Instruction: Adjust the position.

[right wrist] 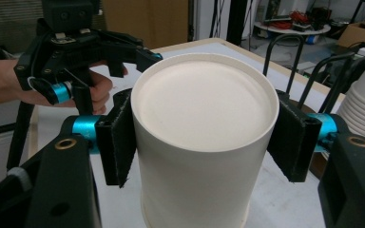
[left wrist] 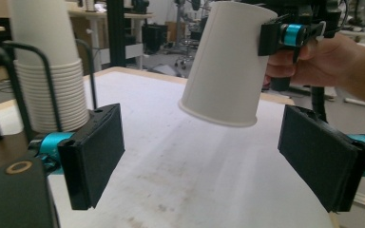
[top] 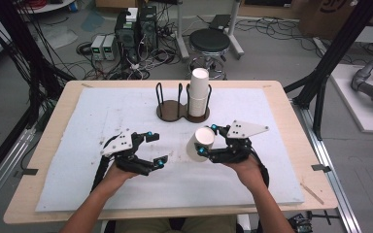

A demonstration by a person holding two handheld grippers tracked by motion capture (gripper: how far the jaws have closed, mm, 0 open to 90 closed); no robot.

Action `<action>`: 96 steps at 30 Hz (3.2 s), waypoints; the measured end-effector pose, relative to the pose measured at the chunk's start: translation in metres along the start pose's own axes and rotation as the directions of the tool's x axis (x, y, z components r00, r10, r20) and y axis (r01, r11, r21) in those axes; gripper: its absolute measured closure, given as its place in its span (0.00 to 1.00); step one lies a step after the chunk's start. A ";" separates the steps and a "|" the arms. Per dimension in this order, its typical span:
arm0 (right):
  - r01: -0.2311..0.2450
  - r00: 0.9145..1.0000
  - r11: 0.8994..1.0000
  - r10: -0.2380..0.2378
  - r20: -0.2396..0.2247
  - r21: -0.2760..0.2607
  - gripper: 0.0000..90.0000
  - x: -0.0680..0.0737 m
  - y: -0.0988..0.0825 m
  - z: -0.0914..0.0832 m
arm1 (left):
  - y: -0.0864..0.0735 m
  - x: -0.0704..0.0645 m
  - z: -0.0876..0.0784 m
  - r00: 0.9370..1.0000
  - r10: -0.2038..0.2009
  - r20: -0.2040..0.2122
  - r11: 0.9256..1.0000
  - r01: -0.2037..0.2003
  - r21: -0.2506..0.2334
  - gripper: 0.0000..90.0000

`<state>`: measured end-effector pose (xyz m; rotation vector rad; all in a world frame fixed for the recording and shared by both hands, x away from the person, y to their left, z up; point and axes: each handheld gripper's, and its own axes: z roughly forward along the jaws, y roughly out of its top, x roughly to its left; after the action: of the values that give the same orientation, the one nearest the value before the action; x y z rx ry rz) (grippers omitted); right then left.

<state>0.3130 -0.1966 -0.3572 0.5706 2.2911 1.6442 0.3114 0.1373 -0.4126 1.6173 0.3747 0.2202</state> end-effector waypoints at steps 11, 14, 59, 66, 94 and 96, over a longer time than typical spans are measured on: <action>-0.014 0.999 1.000 0.014 -0.031 0.002 0.38 0.003 -0.001 0.006 | -0.001 -0.010 0.039 0.997 0.042 0.067 0.999 -0.044 0.026 0.17; -0.021 0.999 1.000 0.021 -0.043 0.003 0.38 0.005 0.000 0.008 | -0.003 -0.012 0.049 0.995 0.059 0.080 0.997 -0.062 0.037 0.17; -0.156 0.981 0.988 0.154 -0.118 -0.002 0.23 0.003 -0.003 0.015 | -0.001 -0.014 0.053 0.990 0.080 0.118 0.991 -0.092 0.099 0.35; -0.127 0.986 0.991 0.122 -0.117 -0.032 0.23 -0.003 0.003 0.002 | 0.010 -0.008 0.043 0.988 0.088 0.129 0.984 -0.107 0.145 0.35; 0.256 0.936 0.928 -0.167 -0.310 0.270 0.23 -0.004 0.030 0.017 | 0.030 -0.014 0.051 0.959 0.121 0.258 0.862 -0.230 0.451 0.35; 0.272 0.927 0.916 -0.167 -0.336 0.295 0.23 -0.002 0.029 0.022 | 0.030 -0.015 0.052 0.955 0.125 0.269 0.856 -0.241 0.458 0.35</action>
<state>0.3285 -0.1709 -0.3373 0.1101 2.7697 1.3140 0.3197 0.0824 -0.3864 2.1598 0.0913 0.0803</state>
